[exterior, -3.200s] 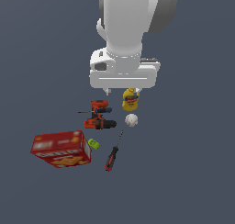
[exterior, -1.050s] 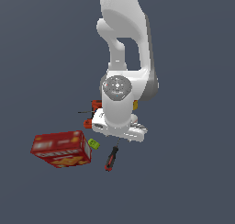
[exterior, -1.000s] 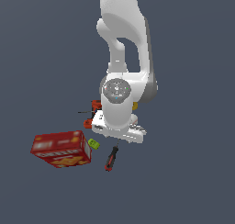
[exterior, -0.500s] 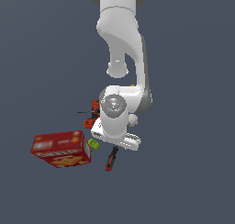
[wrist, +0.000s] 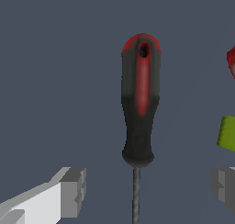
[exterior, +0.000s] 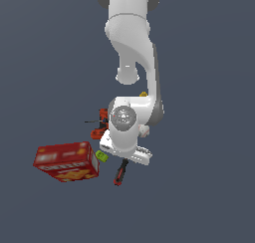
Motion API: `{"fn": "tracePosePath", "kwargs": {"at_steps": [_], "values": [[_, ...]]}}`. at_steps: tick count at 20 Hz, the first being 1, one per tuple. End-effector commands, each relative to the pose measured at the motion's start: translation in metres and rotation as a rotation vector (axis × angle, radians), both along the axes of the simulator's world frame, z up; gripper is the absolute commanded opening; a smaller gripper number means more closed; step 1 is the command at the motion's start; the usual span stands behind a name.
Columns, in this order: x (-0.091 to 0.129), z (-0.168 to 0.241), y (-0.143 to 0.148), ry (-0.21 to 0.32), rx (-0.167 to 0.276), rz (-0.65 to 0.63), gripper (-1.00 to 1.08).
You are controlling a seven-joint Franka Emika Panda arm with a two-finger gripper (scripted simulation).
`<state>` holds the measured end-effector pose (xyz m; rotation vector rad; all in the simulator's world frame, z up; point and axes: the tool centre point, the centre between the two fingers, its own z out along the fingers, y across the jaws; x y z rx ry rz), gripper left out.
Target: Pick up a designated object from a clutter of objects.
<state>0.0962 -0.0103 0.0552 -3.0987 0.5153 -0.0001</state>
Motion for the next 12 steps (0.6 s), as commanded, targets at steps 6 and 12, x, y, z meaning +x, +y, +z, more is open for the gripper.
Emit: {"fn": "tracePosePath", "kwargs": {"at_steps": [6, 12], "values": [[-0.001, -0.034, 0.000, 0.000, 0.000, -0.002, 1.00], [0.000, -0.040, 0.000, 0.000, 0.000, -0.002, -1.00]]}}
